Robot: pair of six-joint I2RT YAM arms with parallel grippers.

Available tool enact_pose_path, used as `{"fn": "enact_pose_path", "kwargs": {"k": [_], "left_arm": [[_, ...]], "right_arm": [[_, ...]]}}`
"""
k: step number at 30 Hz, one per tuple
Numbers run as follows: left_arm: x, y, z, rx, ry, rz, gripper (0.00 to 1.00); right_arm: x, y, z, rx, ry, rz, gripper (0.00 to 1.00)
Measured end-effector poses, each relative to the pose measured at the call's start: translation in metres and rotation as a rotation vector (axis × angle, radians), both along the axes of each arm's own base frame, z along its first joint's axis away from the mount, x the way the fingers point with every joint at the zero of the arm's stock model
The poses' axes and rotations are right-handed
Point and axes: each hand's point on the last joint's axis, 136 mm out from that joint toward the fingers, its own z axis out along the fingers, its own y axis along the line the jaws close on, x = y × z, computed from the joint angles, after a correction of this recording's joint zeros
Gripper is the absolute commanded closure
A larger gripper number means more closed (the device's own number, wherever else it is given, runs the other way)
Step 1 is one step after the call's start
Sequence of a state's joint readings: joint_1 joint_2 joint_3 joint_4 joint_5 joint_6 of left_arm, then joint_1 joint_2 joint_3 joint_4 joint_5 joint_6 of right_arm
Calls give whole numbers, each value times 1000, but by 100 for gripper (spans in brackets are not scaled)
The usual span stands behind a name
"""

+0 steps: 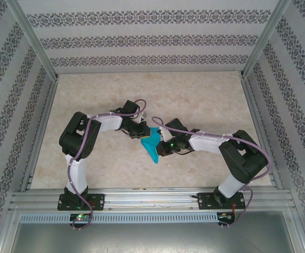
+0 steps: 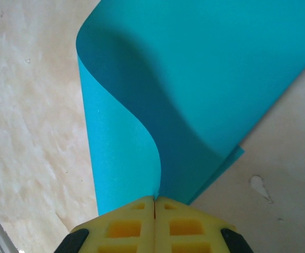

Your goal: Fold a paper plane with a square sheet of paper (fold left side to right side)

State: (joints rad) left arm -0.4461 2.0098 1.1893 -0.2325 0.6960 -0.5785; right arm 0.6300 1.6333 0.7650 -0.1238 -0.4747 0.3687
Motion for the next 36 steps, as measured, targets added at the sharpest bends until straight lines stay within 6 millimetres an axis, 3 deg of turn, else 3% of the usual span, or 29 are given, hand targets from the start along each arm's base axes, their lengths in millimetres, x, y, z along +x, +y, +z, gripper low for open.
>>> {"fn": "enact_pose_path", "kwargs": {"k": [12,36], "left_arm": [[0,0,0,0,0,0,86],[0,0,0,0,0,0,86]], "right_arm": [[12,0,8,-7,-19,-20,100],[12,-5,-8,-67,21,-25,100]]}}
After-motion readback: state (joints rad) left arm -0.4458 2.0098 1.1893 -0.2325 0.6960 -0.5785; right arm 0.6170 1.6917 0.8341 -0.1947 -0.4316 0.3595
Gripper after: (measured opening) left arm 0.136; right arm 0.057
